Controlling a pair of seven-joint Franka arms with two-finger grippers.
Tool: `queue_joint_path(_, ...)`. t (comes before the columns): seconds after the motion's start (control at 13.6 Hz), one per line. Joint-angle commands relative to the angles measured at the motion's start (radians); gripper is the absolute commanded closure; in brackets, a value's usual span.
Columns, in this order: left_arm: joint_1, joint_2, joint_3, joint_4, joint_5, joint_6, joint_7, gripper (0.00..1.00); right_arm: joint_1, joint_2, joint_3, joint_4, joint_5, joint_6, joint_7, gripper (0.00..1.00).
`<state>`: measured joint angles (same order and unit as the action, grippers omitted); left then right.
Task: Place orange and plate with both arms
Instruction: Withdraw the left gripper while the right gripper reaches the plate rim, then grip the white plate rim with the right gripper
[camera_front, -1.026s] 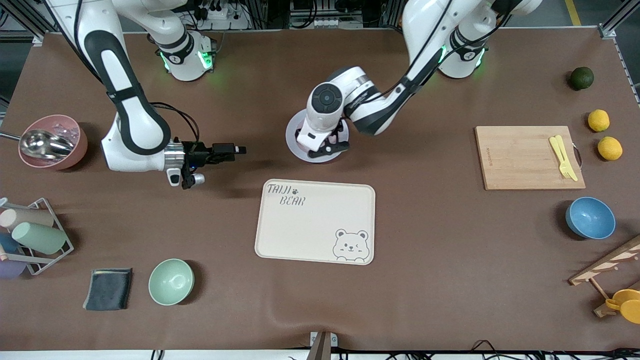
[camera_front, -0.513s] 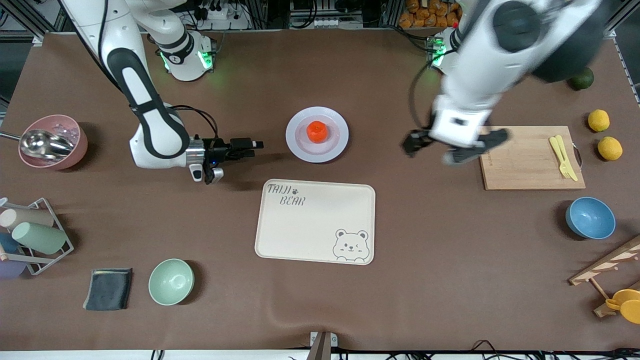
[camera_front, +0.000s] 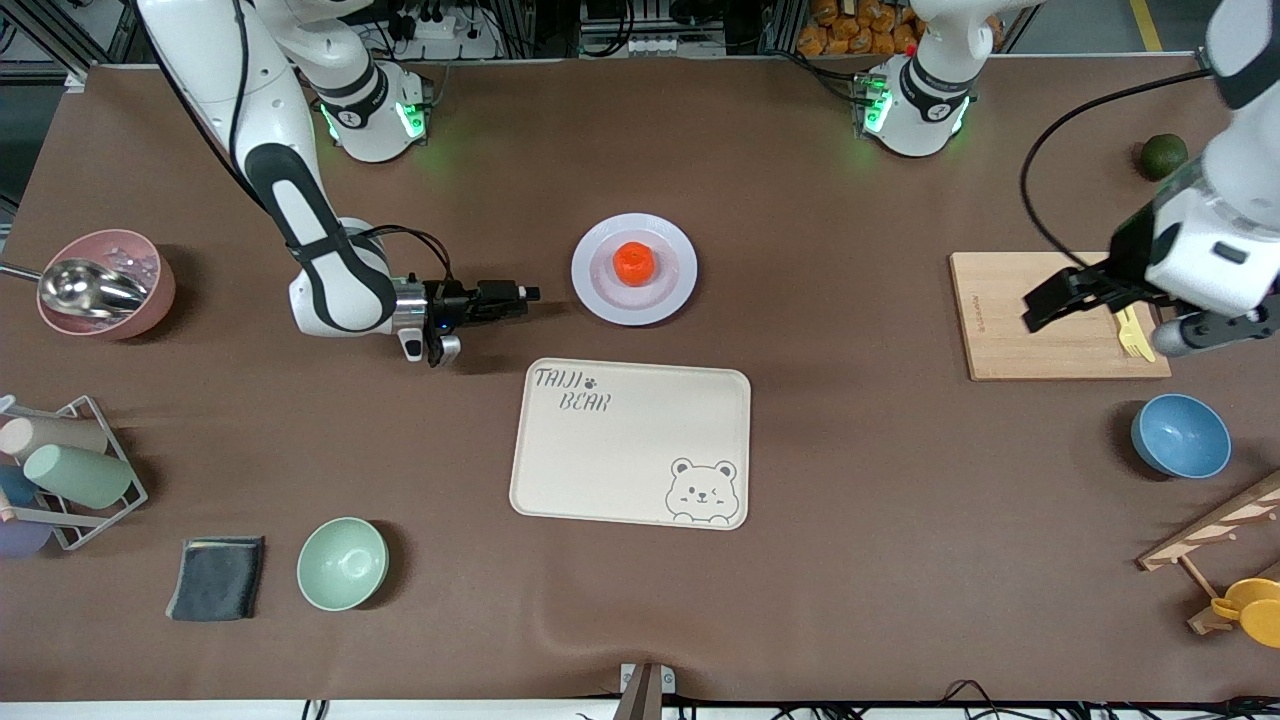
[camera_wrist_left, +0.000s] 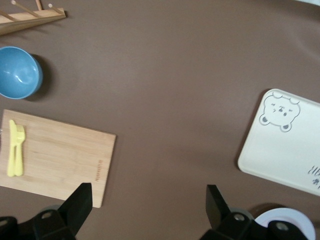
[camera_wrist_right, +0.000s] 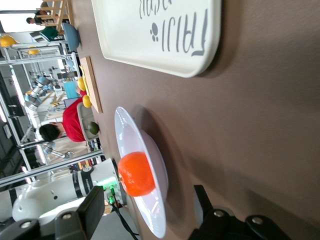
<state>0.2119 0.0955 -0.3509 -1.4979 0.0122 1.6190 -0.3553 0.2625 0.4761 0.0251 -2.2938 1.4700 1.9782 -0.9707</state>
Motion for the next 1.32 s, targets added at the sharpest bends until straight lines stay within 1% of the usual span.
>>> queue_joint_path(0.0,-0.123,-0.054,0.178,-0.015,-0.046,-0.04,0.123,0.0,0.092,-0.013,-0.007,-0.016,0.117,0.016,-0.017,0.26)
queue_joint_path(0.07,-0.141,-0.056,0.206,-0.016,-0.046,-0.054,0.156,0.0,0.104,-0.014,-0.007,-0.018,0.134,0.028,-0.017,0.27)
queue_joint_path(0.22,-0.154,-0.056,0.22,-0.015,-0.049,-0.065,0.165,0.0,0.121,-0.014,-0.007,-0.018,0.138,0.057,-0.023,0.3)
queue_joint_path(0.51,-0.143,-0.053,0.219,-0.012,-0.072,-0.073,0.167,0.0,0.127,-0.013,-0.007,-0.022,0.138,0.059,-0.023,0.34)
queue_joint_path(0.73,-0.143,-0.051,0.219,-0.012,-0.074,-0.071,0.167,0.0,0.15,-0.013,-0.007,-0.023,0.154,0.071,-0.025,0.36)
queue_joint_path(0.81,-0.143,-0.051,0.219,-0.012,-0.074,-0.071,0.168,0.0,0.159,-0.013,-0.005,-0.023,0.165,0.083,-0.025,0.37)
queue_joint_path(0.88,-0.141,-0.049,0.219,-0.012,-0.074,-0.071,0.174,0.0,0.191,-0.013,-0.007,-0.023,0.202,0.109,-0.025,0.37)
queue_joint_path(1.03,-0.138,-0.045,0.219,-0.012,-0.074,-0.07,0.174,0.0,0.23,-0.013,-0.007,-0.023,0.246,0.143,-0.025,0.38)
queue_joint_path(1.1,-0.138,-0.045,0.219,-0.01,-0.074,-0.07,0.174,0.0,0.233,-0.013,-0.007,-0.023,0.251,0.143,-0.025,0.39)
queue_joint_path(1.25,-0.138,-0.045,0.219,-0.01,-0.074,-0.068,0.176,0.0,0.233,-0.011,-0.007,-0.024,0.251,0.145,-0.026,0.45)
